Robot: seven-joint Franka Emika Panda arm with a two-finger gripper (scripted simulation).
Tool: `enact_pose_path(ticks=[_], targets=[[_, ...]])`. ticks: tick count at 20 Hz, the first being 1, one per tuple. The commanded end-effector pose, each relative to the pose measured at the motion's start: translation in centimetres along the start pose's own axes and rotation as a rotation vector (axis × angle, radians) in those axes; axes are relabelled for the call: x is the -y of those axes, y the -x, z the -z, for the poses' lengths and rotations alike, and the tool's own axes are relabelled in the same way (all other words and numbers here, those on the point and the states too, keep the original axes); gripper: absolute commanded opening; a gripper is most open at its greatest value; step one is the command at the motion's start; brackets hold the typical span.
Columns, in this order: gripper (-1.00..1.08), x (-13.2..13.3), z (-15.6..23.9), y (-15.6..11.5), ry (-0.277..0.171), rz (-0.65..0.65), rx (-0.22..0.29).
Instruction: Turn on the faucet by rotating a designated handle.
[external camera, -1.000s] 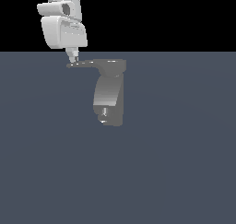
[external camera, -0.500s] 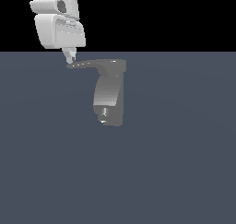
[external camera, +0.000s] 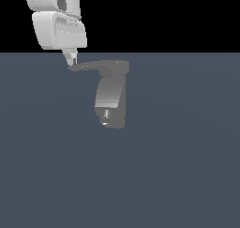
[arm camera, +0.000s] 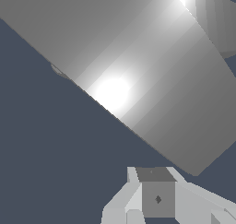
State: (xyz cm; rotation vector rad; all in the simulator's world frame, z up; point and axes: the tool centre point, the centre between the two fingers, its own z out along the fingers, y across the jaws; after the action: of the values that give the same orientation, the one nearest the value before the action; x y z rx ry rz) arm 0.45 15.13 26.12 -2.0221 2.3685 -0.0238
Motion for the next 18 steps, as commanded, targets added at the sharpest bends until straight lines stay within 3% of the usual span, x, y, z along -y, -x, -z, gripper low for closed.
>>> enact_pose_path(ticks=[1,18], targets=[[-1.0,-0.6,-0.4,-1.2,0.01,-0.01,-0.006],[-1.0,-4.6,-0.8,-4.3,0.021,-0.009,-0.009]])
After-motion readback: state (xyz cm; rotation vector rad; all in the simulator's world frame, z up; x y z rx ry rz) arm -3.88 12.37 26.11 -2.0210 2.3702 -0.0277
